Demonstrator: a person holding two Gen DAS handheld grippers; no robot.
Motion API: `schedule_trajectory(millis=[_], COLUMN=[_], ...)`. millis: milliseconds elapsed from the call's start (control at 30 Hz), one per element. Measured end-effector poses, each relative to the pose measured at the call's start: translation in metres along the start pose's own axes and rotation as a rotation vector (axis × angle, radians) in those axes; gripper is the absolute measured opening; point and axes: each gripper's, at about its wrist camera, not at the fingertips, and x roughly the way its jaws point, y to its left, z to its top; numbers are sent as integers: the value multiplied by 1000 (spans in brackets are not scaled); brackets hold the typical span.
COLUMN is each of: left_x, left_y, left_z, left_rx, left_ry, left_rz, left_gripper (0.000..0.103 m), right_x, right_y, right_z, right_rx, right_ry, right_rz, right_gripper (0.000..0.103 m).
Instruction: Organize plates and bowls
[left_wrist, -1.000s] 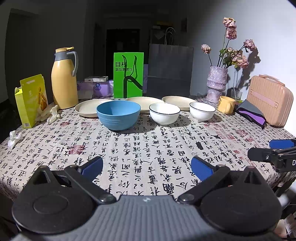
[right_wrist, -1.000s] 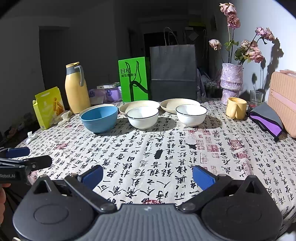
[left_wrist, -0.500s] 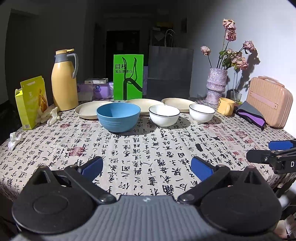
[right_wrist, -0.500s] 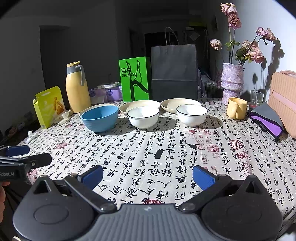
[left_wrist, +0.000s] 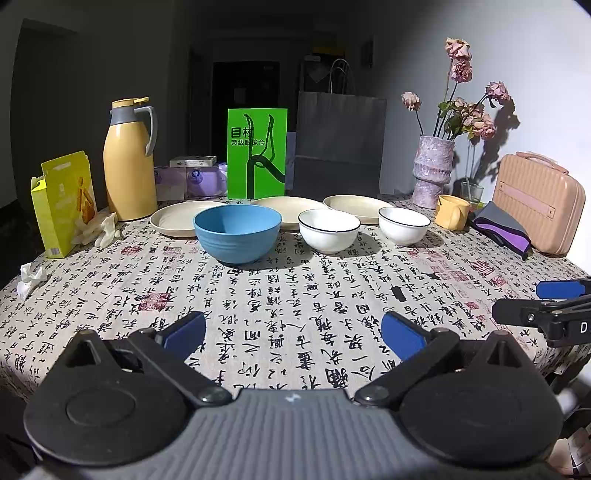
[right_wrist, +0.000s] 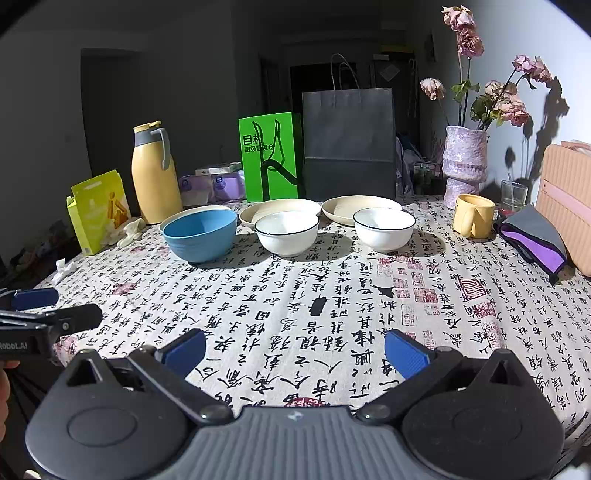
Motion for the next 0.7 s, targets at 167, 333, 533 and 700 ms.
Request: schedule_trajectory(millis=[167, 333, 533, 700], left_x=[1, 3, 6, 9], left_y=[2, 0, 0, -1], left_z=[0, 1, 1, 1], left_rx=[-3, 2, 2, 3], left_ry=[4, 4, 9, 11], left_rz=[2, 1, 1, -2], left_gripper=[103, 103, 103, 103], right_x=[-1, -1, 0, 3], right_y=[3, 4, 1, 0], right_z=[-1, 0, 1, 1], right_rx=[-6, -8, -3, 1], right_ry=[-6, -8, -6, -2], right_rz=[2, 5, 10, 13], right_gripper=[103, 103, 103, 103])
